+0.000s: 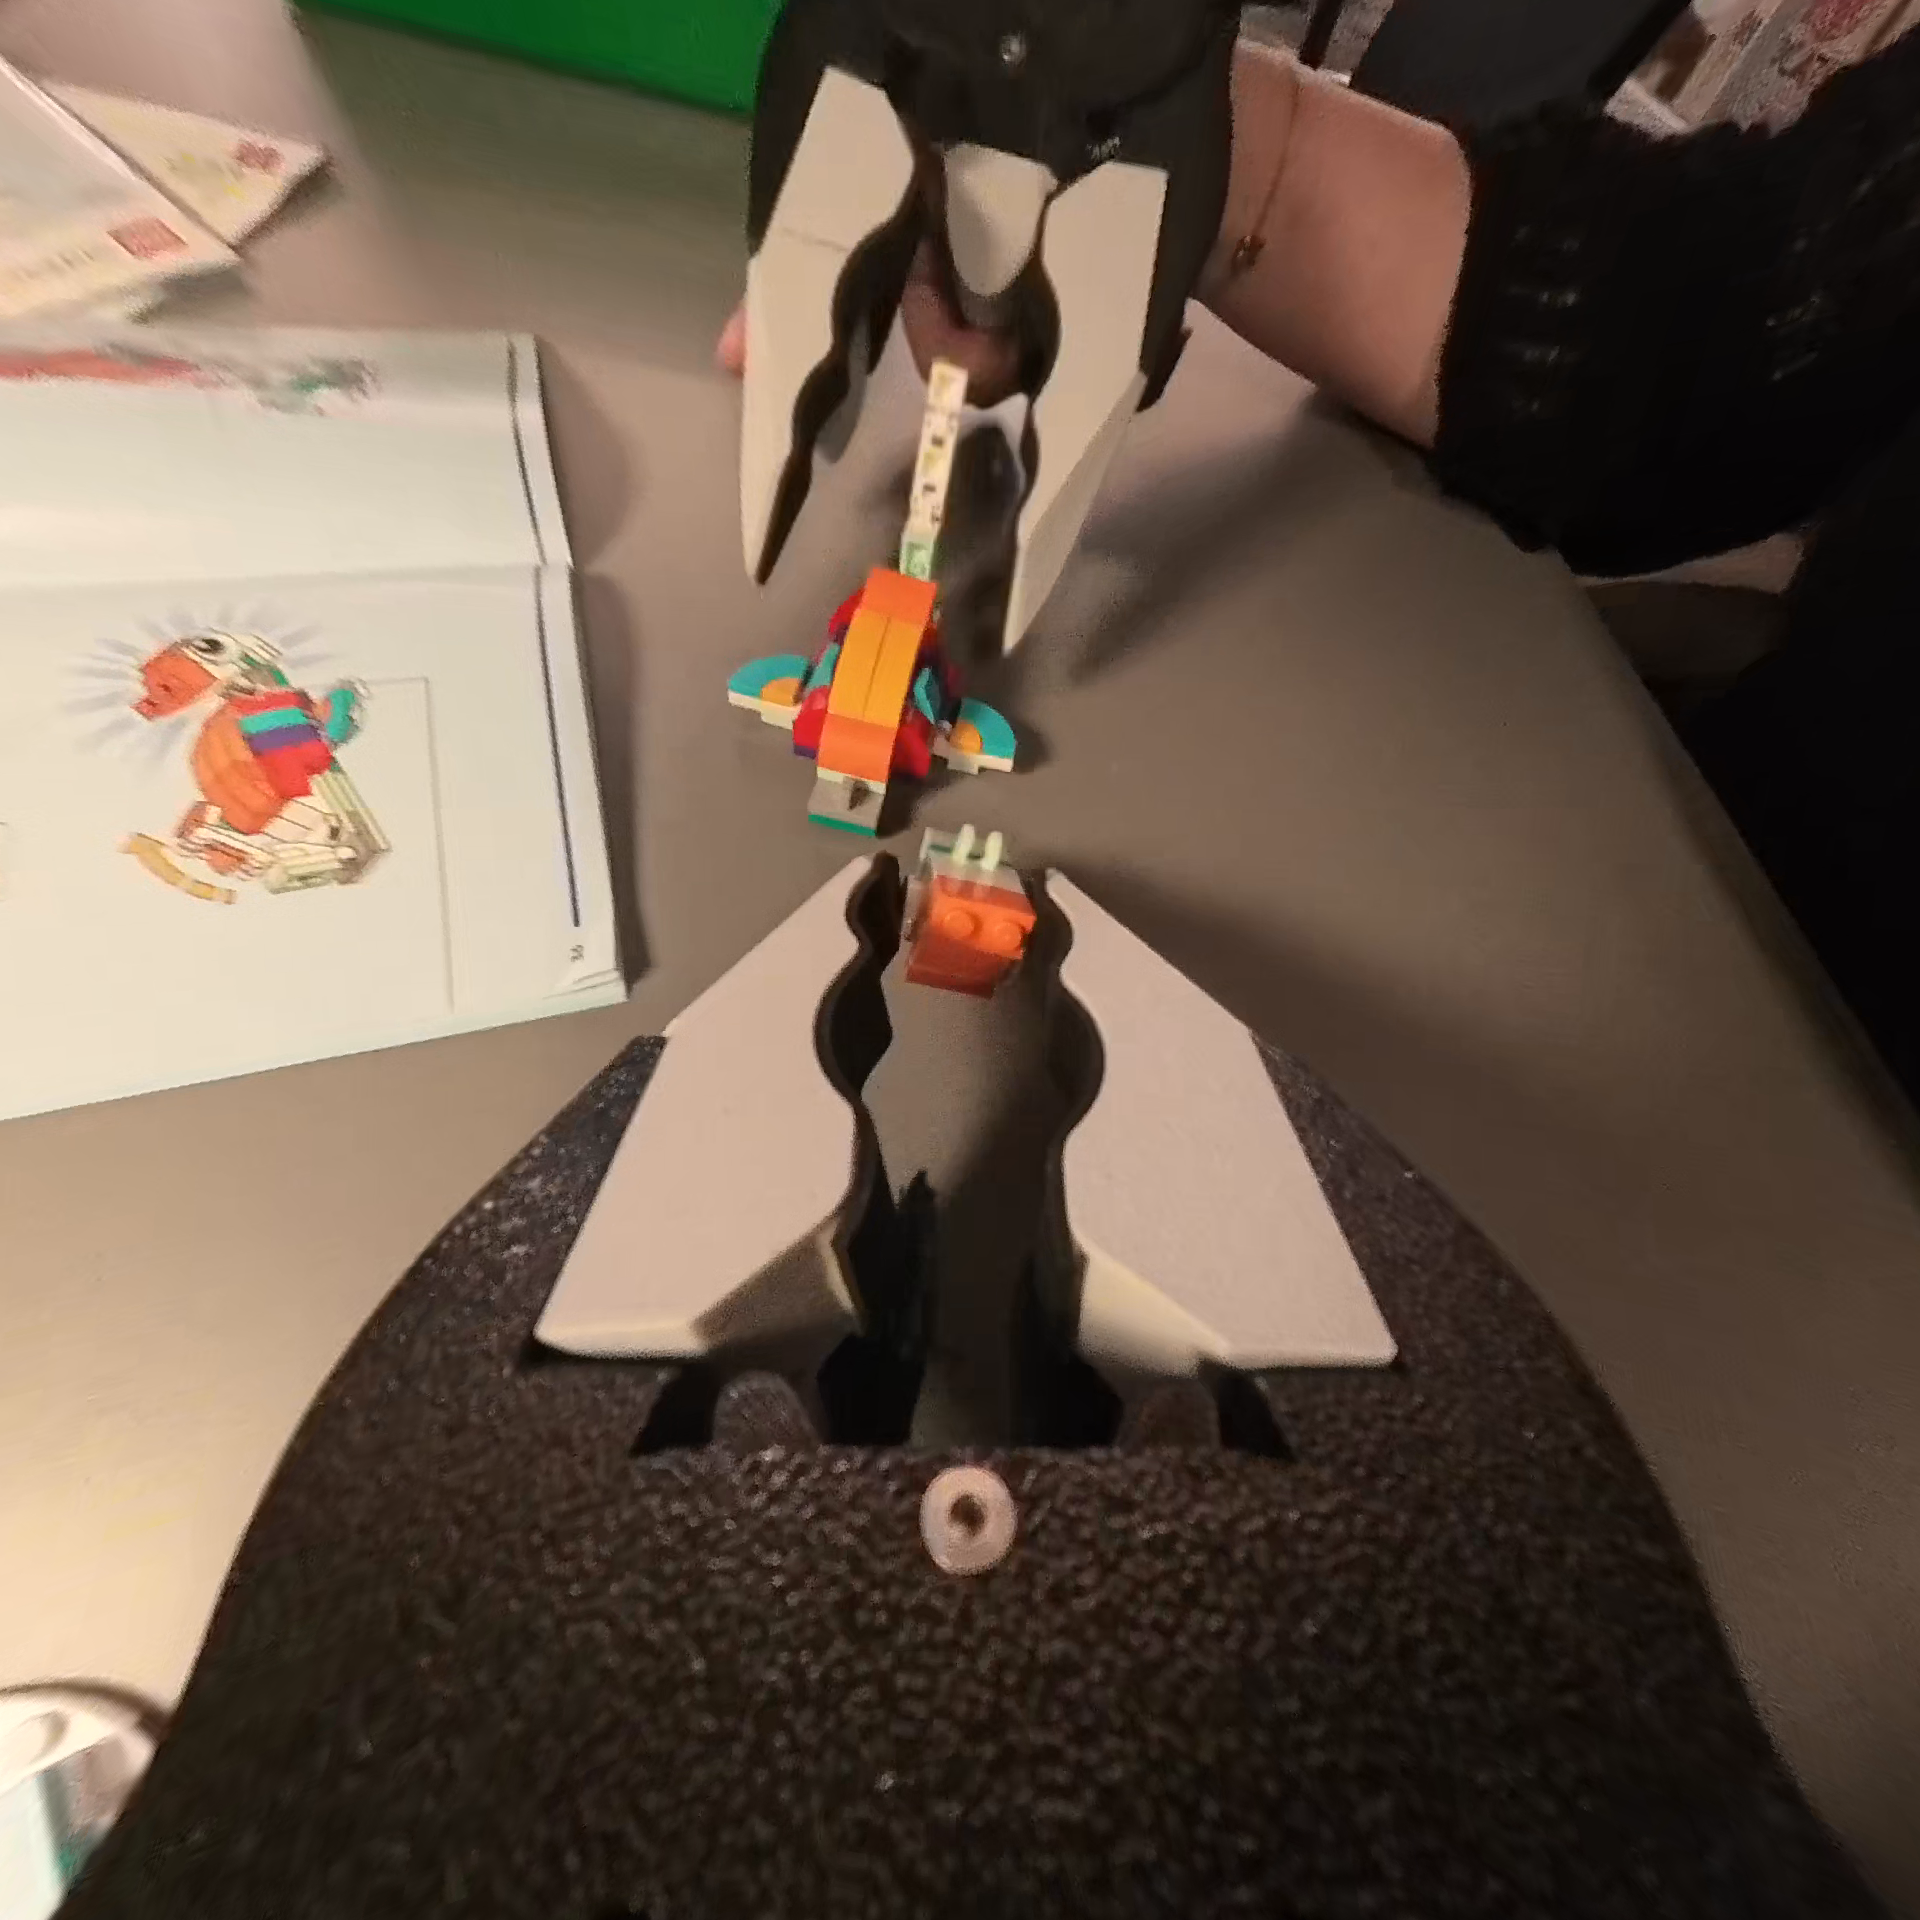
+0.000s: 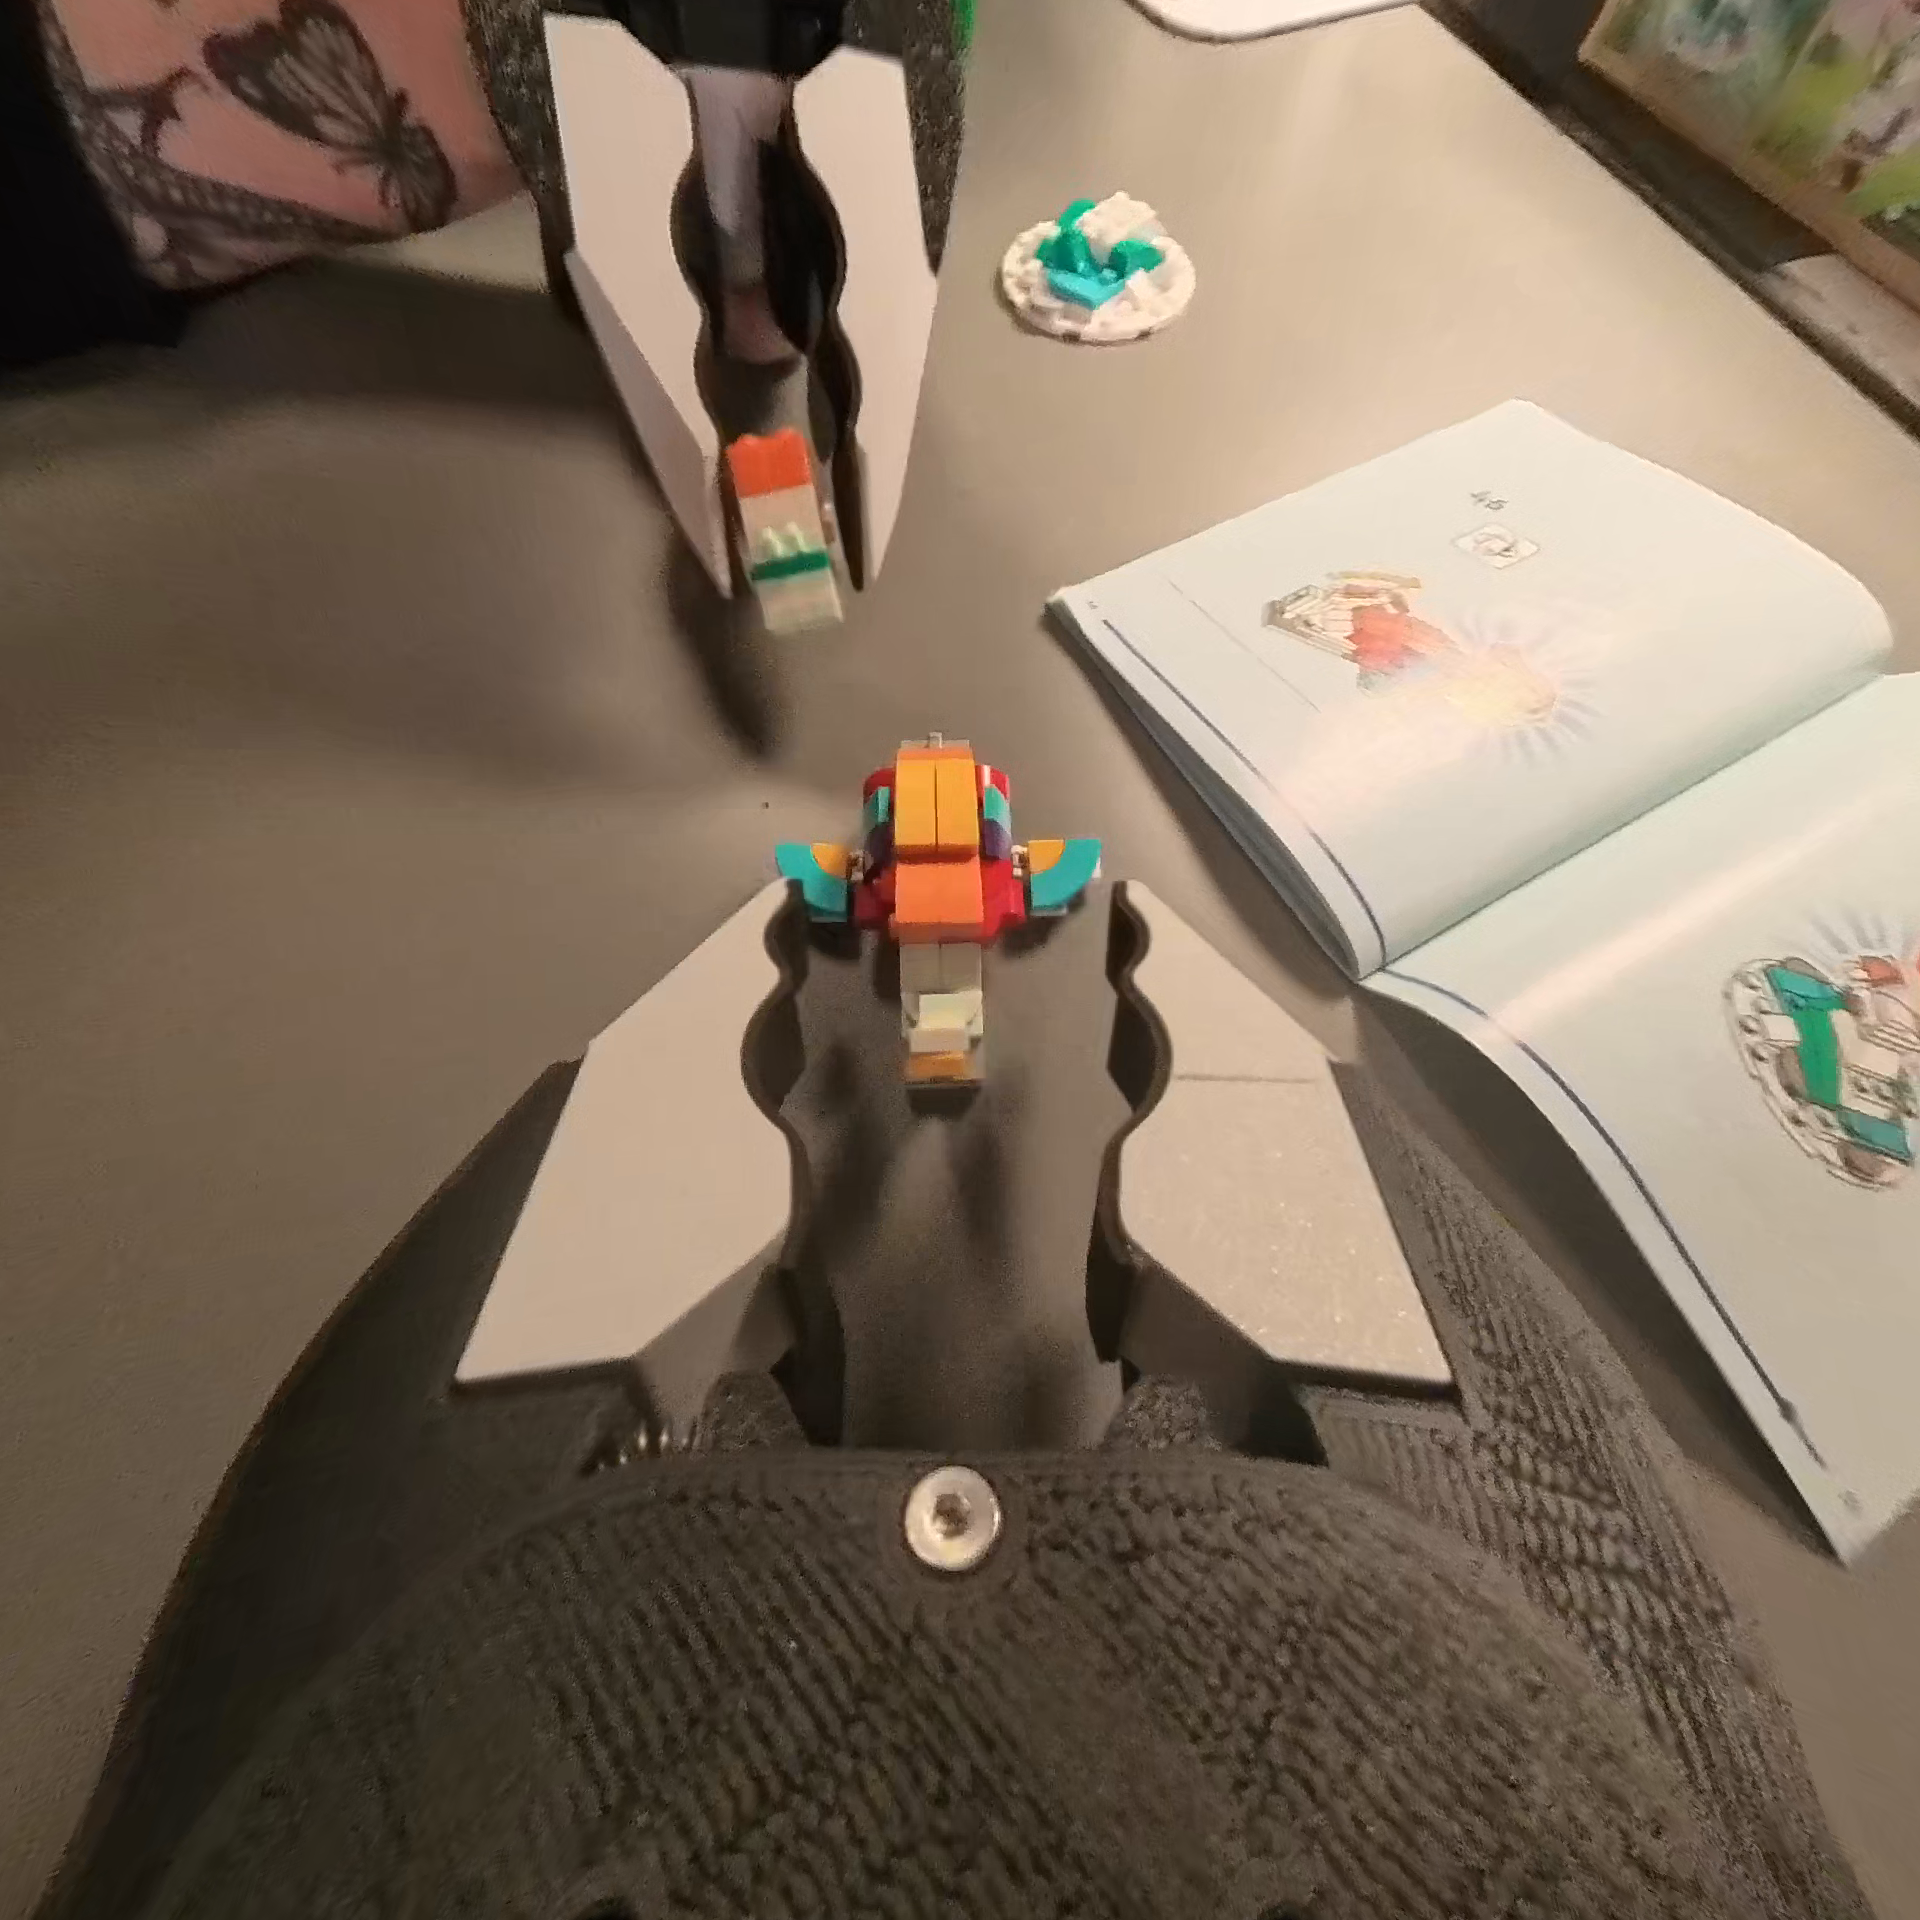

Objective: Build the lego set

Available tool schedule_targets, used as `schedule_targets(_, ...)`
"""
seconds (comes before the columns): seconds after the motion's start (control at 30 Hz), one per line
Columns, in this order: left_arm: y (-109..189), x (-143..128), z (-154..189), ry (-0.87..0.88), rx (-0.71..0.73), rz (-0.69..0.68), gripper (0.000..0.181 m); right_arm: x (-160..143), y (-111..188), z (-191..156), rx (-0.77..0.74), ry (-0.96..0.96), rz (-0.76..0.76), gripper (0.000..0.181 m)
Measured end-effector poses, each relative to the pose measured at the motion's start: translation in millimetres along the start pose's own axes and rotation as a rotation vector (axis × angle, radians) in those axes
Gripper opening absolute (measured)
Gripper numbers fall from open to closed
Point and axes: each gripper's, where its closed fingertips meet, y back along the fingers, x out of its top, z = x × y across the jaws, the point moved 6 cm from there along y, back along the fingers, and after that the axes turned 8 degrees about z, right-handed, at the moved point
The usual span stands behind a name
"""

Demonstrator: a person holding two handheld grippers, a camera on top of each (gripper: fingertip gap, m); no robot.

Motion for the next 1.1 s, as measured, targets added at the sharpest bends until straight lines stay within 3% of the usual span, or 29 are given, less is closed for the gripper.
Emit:
schedule_targets(0.1,3.3,1.6,1.2,0.007,-0.015,0.017,0.022,24.8,5.3,-14.9,0.001,0.05,0.096,0.05)
schedule_targets(0.23,2.8,11.5,9.1,0.017,-0.074,0.079,0.022,45.5,-14.5,-39.1,0.068,0.074,0.136,0.038)
schedule_targets(0.4,6.2,25.4,14.4,-0.071,-0.041,0.095,0.022,60.6,-24.0,-39.8,0.05,-0.037,0.186,0.03)
schedule_targets(0.5,12.2,39.5,22.5,-0.024,-0.102,0.125,0.022,74.3,-12.1,-48.7,0.04,0.126,0.233,0.03)
schedule_targets(0.6,17.8,46.7,34.3,0.166,-0.301,0.098,0.022,85.0,-5.3,-69.6,0.065,0.396,0.241,0.035)
schedule_targets(0.83,15.8,49.1,39.0,0.414,-0.507,0.041,0.022,91.0,-13.3,-94.9,-0.039,0.836,0.171,0.033)
schedule_targets(0.97,16.2,51.4,43.2,0.461,-0.576,0.036,0.022,86.2,-19.7,-96.1,-0.073,0.892,0.159,0.041)
schedule_targets(1.1,14.5,46.8,53.5,0.495,-0.645,-0.081,0.023,82.5,-24.6,-105.3,0.074,0.796,0.136,0.063)
